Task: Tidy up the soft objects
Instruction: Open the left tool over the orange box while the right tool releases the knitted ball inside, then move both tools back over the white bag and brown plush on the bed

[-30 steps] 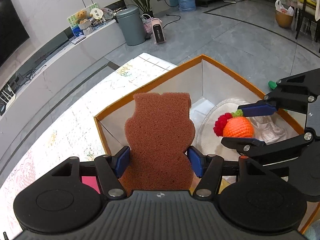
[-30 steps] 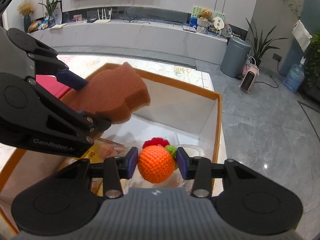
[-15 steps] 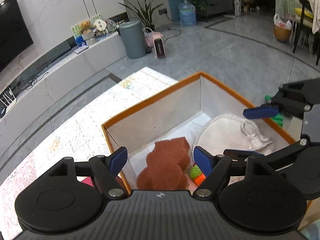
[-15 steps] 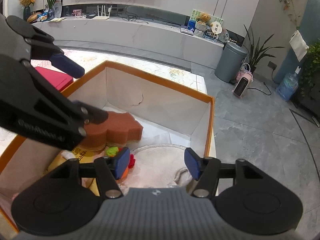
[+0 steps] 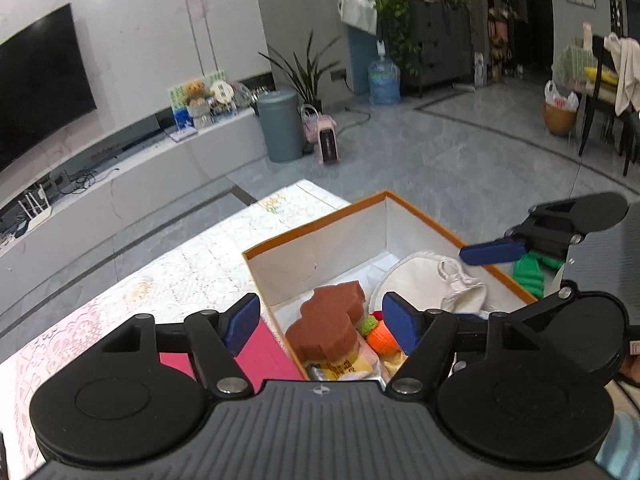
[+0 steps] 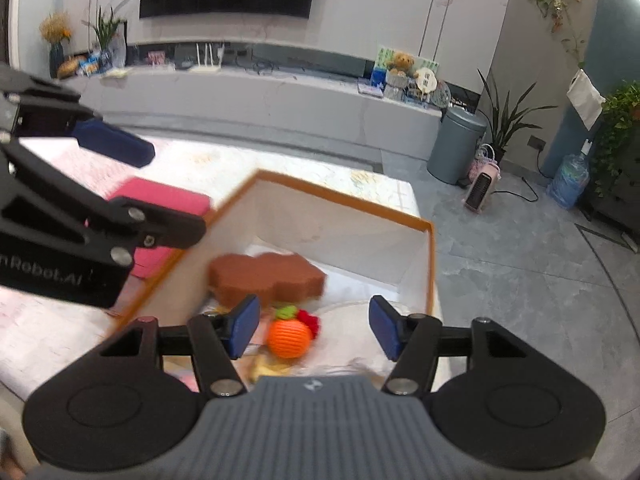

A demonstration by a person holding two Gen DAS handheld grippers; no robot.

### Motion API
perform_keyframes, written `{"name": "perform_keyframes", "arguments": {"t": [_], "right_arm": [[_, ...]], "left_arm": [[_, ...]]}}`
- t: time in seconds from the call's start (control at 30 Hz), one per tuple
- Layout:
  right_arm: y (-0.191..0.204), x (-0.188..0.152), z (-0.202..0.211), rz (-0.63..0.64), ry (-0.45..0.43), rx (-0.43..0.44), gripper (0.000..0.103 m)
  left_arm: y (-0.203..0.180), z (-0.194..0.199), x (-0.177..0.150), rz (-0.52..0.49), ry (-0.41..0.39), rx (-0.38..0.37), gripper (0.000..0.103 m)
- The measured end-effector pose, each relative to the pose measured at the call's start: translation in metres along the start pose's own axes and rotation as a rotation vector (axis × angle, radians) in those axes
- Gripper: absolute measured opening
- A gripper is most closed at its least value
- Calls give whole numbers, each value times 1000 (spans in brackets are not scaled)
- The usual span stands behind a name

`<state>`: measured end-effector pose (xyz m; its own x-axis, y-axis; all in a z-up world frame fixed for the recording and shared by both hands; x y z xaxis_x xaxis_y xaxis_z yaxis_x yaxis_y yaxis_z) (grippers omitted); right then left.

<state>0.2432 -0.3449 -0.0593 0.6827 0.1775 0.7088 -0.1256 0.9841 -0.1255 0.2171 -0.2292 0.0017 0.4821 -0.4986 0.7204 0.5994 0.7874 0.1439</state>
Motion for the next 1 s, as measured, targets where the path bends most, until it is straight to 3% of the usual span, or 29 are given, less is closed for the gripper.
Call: {"name": "perform_keyframes", "arguments": {"t": [0.17,0.33,0.6,1.0], "right_arm": [[33,-4,29,-42,-47,61,61],[69,-14,51,-83,-77,92,61],[120,-35,62,-139,-75,142,61],[196,-62,36,-91,26,185,61]], "left_arm": [[10,34,-19,71,-41,8,82],[26,62,-49,129,-66,67,82],[63,82,-102,266,-37,144,82],[123,94,-187,460,69,217,79]]}}
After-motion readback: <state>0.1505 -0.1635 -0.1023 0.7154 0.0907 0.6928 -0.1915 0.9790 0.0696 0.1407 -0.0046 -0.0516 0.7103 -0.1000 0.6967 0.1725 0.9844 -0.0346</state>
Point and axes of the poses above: each gripper's, at about its wrist camera, not at the fingertips, and z roughly against the way its jaws point, y to its left, x to its top, the point moved 9 cm from there along -z, roughly the way its jaws point, and after that the axes turned 4 degrees about y, right-handed, at the moved point
